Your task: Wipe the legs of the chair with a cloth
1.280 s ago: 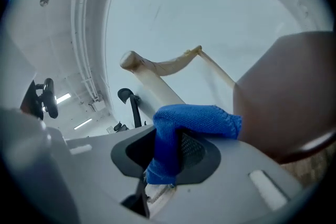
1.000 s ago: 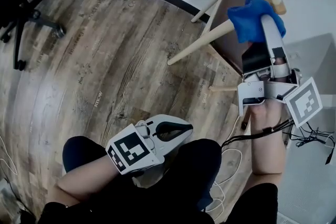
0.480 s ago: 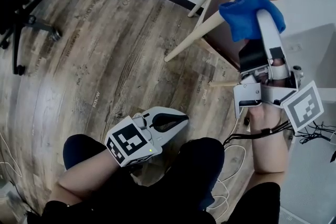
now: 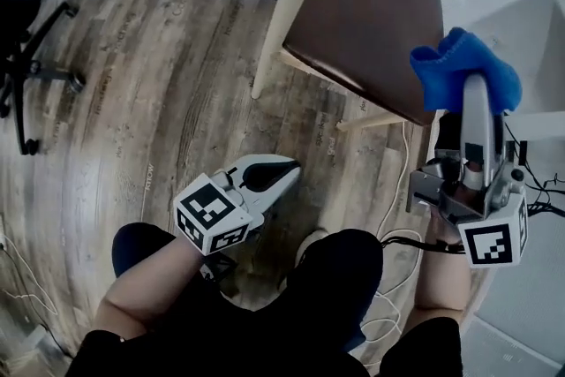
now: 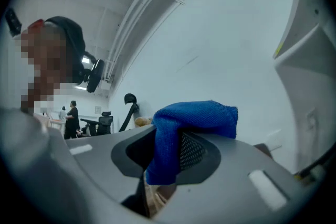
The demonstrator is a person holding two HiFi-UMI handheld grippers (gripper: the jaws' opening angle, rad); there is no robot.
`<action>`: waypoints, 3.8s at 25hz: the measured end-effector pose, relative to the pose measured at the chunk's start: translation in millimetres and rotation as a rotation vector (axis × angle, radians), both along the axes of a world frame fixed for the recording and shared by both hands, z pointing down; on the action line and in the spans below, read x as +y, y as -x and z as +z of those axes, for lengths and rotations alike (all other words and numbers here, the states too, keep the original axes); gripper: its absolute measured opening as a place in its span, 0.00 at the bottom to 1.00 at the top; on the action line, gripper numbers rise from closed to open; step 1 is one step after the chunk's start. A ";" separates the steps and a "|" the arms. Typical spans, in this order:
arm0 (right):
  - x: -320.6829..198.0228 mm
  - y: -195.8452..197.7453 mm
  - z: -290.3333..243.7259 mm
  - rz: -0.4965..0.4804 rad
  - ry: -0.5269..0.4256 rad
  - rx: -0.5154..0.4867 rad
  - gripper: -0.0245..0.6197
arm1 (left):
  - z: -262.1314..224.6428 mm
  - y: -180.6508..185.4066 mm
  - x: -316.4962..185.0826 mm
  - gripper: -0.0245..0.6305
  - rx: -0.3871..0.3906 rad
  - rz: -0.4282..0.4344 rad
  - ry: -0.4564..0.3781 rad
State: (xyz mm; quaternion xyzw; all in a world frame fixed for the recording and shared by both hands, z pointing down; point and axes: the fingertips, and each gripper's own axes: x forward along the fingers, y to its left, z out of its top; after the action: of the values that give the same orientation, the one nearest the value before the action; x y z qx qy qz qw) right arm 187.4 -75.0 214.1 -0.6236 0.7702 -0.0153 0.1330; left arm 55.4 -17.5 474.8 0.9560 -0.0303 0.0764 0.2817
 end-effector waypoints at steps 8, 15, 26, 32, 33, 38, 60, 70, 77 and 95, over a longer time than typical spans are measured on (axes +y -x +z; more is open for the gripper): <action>79.9 -70.5 51.3 0.197 -0.018 0.052 0.19 | 35.0 -67.1 -11.3 0.32 -0.036 -0.094 -0.106; 116.9 -122.4 76.2 0.265 -0.015 -0.078 0.19 | 64.2 -185.0 -8.9 0.36 -0.094 -0.070 -0.340; 148.4 -161.7 112.7 0.280 0.036 -0.118 0.19 | 90.7 -286.1 -24.4 0.37 -0.131 -0.068 -0.373; 153.6 -175.8 124.0 0.282 0.049 -0.178 0.19 | 91.9 -289.5 -30.6 0.25 -0.143 -0.088 -0.432; 153.4 -176.9 124.9 0.283 0.048 -0.186 0.19 | 91.5 -289.3 -30.2 0.25 -0.144 -0.082 -0.443; 149.4 -178.8 128.3 0.274 0.040 -0.207 0.19 | 91.2 -279.9 -22.7 0.24 -0.145 -0.031 -0.478; 139.0 -153.5 184.7 0.337 0.159 -0.040 0.19 | 85.4 -1.4 -16.0 0.23 -0.180 0.223 -0.511; 86.0 -43.6 271.8 -0.067 0.377 0.192 0.19 | 95.4 140.9 -121.2 0.24 -0.335 -0.183 -0.460; 54.8 5.8 281.5 -0.232 0.422 0.354 0.19 | 90.3 167.9 -204.1 0.24 -0.364 -0.429 -0.449; 11.5 23.4 272.7 -0.343 0.526 0.400 0.20 | 64.9 195.3 -213.5 0.22 -0.236 -0.638 -0.336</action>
State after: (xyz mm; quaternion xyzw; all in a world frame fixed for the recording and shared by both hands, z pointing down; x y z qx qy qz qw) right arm 164.0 -63.5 486.7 -0.4891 0.8439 -0.1128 -0.1895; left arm -139.9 -231.0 539.7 0.9159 -0.3710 0.0883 0.1251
